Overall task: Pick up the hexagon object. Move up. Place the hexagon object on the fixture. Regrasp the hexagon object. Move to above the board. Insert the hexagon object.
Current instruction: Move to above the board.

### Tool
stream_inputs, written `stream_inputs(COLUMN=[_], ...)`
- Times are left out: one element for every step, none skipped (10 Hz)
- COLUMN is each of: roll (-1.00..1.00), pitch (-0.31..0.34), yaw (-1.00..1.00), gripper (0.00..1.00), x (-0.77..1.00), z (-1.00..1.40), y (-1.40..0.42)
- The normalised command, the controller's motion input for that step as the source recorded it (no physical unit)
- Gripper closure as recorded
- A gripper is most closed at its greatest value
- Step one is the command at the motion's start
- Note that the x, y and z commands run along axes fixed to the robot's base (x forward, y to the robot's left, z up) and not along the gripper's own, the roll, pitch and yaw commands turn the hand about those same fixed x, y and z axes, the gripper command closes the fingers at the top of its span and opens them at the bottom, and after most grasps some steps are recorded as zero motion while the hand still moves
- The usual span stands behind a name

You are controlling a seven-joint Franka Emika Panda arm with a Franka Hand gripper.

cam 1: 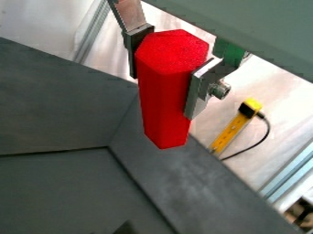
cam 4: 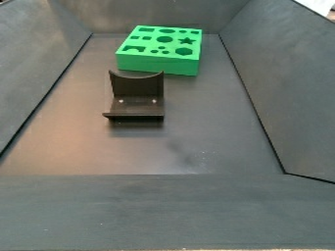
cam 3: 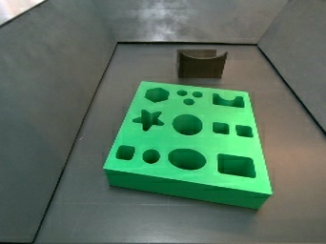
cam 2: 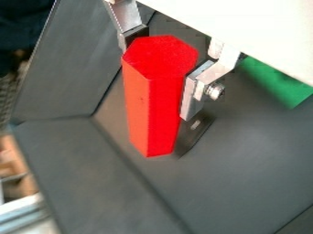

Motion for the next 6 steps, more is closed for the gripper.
stream_inputs(roll=[-1.0, -1.0, -1.0, -1.0, -1.0, -1.0], pitch=[0.07, 0.081, 0.092, 0.106, 0.111, 0.115], yaw=[-0.16, -0.15, -0.15, -0.14, -0.13, -0.12], gripper=[1.0, 1.0, 1.0, 1.0, 1.0, 1.0], x=[-0.21, -0.21, -0.2, -0.2, -0.2, -0.2], z=[0.28, 0.29, 0.29, 0.3, 0.3, 0.31], y=[-1.0, -1.0, -1.0, -1.0, -1.0, -1.0])
